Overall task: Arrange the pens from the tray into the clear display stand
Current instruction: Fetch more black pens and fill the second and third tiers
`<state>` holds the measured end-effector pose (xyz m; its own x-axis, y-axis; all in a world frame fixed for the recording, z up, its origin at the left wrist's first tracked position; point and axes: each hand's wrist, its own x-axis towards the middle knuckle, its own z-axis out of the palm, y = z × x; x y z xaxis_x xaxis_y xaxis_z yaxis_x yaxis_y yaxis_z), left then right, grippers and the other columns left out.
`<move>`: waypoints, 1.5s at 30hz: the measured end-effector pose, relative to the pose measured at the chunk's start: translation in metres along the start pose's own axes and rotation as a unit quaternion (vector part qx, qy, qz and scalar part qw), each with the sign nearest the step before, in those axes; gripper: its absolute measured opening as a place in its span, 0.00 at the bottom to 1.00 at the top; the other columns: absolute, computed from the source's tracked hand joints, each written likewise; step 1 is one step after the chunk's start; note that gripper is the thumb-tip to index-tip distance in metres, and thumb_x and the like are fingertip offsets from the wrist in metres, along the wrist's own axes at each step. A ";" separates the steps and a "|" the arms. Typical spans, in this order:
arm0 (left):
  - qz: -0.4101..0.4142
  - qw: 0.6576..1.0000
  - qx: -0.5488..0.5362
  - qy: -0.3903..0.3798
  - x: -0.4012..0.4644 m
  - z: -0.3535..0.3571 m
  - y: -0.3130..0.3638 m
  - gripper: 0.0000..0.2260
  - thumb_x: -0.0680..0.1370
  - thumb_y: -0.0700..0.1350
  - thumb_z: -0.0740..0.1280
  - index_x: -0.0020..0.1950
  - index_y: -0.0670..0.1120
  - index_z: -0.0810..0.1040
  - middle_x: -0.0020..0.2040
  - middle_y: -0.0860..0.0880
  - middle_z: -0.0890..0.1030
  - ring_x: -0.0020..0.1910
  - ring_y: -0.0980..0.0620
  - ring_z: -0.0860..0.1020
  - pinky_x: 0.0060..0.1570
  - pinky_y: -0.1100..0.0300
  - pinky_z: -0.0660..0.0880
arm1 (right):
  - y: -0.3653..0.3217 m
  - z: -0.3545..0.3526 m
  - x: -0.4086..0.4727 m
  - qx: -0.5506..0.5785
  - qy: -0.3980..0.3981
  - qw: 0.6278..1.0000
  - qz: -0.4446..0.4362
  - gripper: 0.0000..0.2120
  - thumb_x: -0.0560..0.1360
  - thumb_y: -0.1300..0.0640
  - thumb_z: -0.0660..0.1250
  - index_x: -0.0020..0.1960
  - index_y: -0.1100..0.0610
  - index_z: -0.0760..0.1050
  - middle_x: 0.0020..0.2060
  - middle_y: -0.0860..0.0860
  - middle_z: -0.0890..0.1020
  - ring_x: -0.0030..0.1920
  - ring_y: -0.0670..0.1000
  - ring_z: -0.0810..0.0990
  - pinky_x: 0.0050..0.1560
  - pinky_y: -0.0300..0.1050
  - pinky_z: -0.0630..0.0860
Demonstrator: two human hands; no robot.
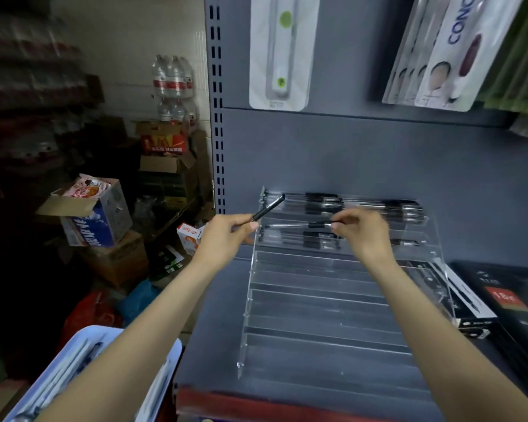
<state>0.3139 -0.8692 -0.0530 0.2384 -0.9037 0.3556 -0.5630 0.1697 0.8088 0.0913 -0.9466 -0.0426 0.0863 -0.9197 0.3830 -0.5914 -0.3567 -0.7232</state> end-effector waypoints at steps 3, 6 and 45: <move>-0.009 1.000 0.007 -0.013 0.000 -0.002 0.001 0.11 0.77 0.44 0.66 0.58 0.47 0.80 0.50 0.53 0.82 0.44 0.56 0.82 0.51 0.63 0.74 | 0.002 0.003 0.007 -0.069 -0.026 0.997 -0.031 0.03 0.71 0.62 0.72 0.45 0.58 0.82 0.42 0.50 0.83 0.43 0.48 0.79 0.50 0.38 0.72; -0.005 0.999 0.007 -0.031 0.000 -0.003 0.002 0.11 0.77 0.43 0.66 0.59 0.47 0.80 0.50 0.53 0.81 0.42 0.60 0.81 0.51 0.66 0.75 | 0.006 0.009 0.011 -0.134 -0.027 0.990 -0.040 0.04 0.71 0.61 0.71 0.44 0.54 0.82 0.45 0.52 0.83 0.46 0.52 0.81 0.50 0.45 0.77; -0.044 0.994 -0.092 -0.030 -0.007 0.018 -0.006 0.21 0.76 0.37 0.67 0.69 0.45 0.70 0.66 0.49 0.75 0.66 0.54 0.72 0.65 0.61 0.68 | 0.007 -0.010 -0.003 -0.036 -0.051 0.998 -0.019 0.02 0.71 0.60 0.72 0.44 0.58 0.81 0.40 0.51 0.82 0.39 0.44 0.78 0.42 0.27 0.69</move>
<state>0.3013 -0.8709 -0.0690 0.2291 -0.9394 0.2549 -0.3865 0.1525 0.9096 0.0788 -0.9448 -0.0428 0.1897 -0.9186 0.3466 -0.6415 -0.3832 -0.6645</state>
